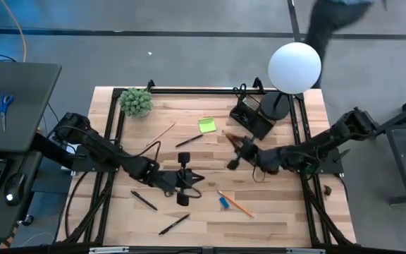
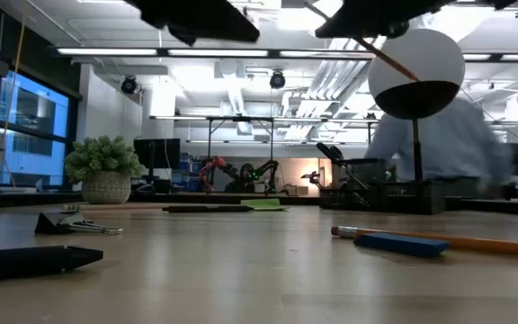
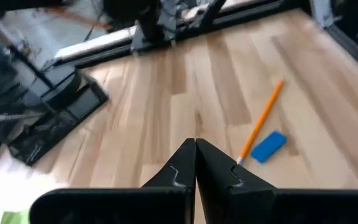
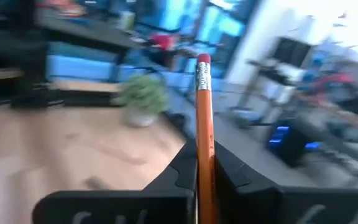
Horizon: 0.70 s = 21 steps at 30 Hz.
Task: Pick and place office supplies into organizer
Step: Put the yellow pencil into the black desk organizer
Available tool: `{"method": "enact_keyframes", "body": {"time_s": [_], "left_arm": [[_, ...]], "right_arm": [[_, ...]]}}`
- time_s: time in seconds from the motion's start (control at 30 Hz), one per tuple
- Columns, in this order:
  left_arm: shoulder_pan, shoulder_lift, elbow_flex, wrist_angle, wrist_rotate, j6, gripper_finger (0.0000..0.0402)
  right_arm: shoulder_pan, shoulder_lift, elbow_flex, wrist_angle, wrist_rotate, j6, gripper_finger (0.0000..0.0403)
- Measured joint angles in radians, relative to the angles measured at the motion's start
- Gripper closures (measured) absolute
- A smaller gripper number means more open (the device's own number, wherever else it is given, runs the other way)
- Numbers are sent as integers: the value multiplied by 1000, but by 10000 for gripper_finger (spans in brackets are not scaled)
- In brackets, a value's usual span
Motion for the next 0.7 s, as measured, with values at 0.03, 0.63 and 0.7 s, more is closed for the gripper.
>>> {"method": "enact_keyframes", "body": {"time_s": [0.03, 0.63, 0.7], "left_arm": [[-5, -4, -6, 27, 0, 10, 401], [-12, -61, -90, 115, 8, 15, 401], [-12, -61, -90, 114, 8, 15, 401]], "right_arm": [[-25, 0, -11, 42, -5, -23, 393], [-559, 2, -446, 957, -645, -125, 395], [-594, 10, -442, 953, -654, -136, 386]]}}
